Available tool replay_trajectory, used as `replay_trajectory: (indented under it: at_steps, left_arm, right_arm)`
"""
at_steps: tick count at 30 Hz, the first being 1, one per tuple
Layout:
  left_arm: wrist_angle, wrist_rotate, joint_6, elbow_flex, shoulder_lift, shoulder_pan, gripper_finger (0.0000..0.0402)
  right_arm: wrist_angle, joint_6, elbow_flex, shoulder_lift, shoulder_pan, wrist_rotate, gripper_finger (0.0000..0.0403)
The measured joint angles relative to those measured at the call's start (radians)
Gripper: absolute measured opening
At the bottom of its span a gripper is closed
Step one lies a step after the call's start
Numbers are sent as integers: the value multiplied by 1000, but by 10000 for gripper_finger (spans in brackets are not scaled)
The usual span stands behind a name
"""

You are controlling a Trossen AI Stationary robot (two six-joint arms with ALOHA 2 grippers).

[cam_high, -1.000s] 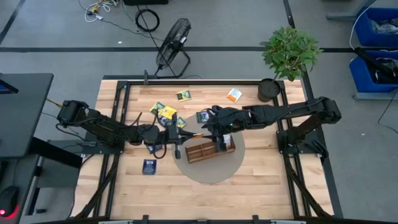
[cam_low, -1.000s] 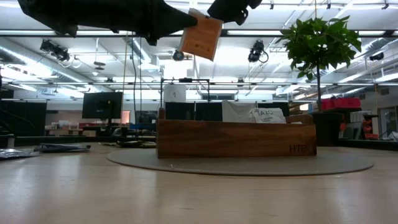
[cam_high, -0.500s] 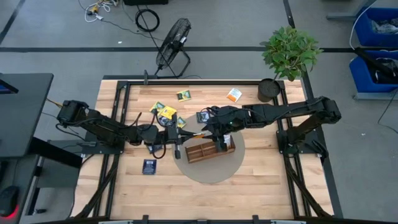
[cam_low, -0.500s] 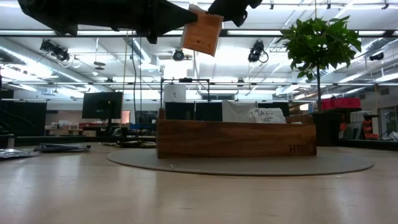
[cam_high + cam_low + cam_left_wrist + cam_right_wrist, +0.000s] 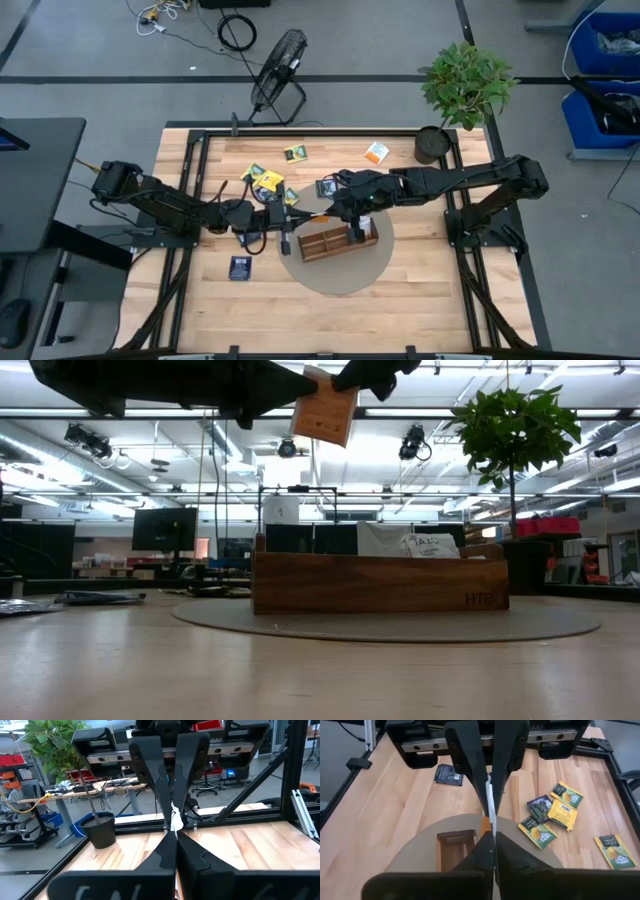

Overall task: Pick & Place Tea
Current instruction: Put the orange tea bag into the right section of the wooden organizer

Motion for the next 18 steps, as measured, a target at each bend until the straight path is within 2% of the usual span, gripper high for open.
replay_trajectory:
  at_steps: [7, 14, 18]
  left_arm:
    - [-8, 0, -7, 0, -28, 0, 33]
    - [-228, 0, -70, -5, -144, 0, 61]
    - [-243, -1, -93, -64, -203, -8, 64]
  right_arm:
    - [-107, -21, -1, 1, 10, 81, 4]
    - [-205, -20, -1, 1, 55, 129, 2]
    - [-219, 4, -35, -9, 86, 135, 1]
